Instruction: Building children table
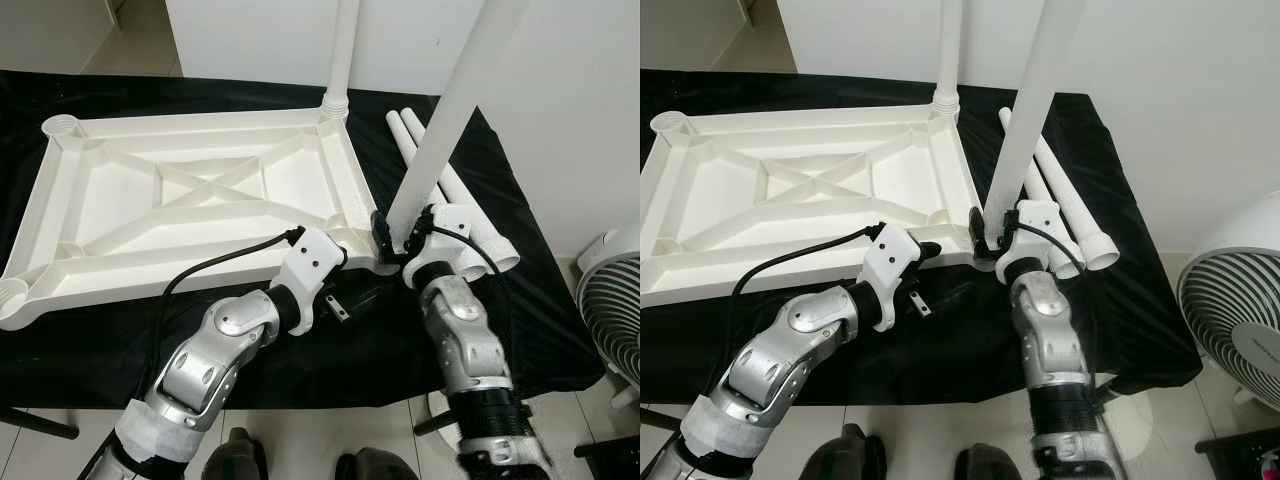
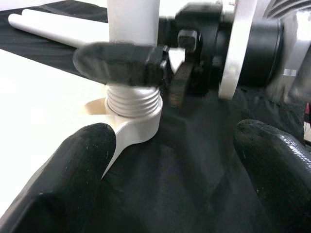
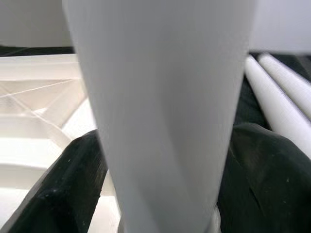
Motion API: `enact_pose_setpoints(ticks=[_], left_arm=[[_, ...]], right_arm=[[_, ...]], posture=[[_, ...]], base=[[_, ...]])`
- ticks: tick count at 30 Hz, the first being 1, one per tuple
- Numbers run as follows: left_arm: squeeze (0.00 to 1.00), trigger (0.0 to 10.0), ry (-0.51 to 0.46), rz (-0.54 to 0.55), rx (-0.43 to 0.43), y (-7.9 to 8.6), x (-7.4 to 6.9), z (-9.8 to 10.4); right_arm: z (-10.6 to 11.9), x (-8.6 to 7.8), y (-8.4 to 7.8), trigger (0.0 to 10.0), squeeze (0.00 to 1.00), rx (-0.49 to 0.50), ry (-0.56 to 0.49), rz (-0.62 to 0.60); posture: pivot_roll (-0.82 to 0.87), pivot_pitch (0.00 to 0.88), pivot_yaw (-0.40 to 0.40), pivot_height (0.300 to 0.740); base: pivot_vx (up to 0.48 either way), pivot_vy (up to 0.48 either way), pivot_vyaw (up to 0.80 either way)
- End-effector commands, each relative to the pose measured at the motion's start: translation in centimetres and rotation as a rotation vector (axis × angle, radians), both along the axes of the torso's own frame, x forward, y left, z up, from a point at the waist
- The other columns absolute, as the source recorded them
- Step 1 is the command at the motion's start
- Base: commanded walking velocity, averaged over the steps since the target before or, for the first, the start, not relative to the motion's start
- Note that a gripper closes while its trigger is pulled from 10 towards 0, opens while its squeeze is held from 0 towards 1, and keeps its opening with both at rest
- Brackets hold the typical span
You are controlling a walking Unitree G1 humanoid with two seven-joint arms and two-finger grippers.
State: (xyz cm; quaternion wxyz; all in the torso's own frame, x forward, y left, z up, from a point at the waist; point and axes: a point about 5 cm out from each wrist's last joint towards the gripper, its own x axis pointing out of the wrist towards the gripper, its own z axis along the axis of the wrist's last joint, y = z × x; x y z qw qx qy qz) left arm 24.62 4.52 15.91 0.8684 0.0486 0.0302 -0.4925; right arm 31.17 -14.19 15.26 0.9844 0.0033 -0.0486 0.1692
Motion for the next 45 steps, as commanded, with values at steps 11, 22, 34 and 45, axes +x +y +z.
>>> enact_pose_setpoints(ticks=[11, 22, 34, 45], left_arm=[[0.0, 10.0, -0.007, -0.012, 0.008, 0.0, 0.0, 0.2], [0.0, 10.0, -0.01, 0.008, 0.004, 0.2, 0.0, 0.2], [0.0, 10.0, -0.011, 0.001, 0.002, 0.1, 0.1, 0.3], [0.0, 10.0, -0.008, -0.004, 0.001, 0.1, 0.0, 0.2]], right_arm=[[-0.6, 1.3, 0.2, 10.0, 0.0, -0.158, 0.029, 0.268], [-2.3, 1.6, 0.5, 0.0, 0.0, -0.166, 0.098, 0.465], [-2.6, 2.2, -0.3, 10.0, 0.0, -0.167, 0.114, 0.373], [-1.9, 1.7, 0.3, 10.0, 0.0, -0.035, 0.108, 0.098]], posture=[[-0.02, 0.029, -0.02, 0.74], [0.0, 0.026, -0.037, 0.74], [-0.01, 0.02, -0.031, 0.74], [-0.02, 0.025, -0.028, 0.74]], base=[[0.0, 0.0, 0.0], [0.0, 0.0, 0.0], [0.0, 0.0, 0.0], [0.0, 0.0, 0.0]])
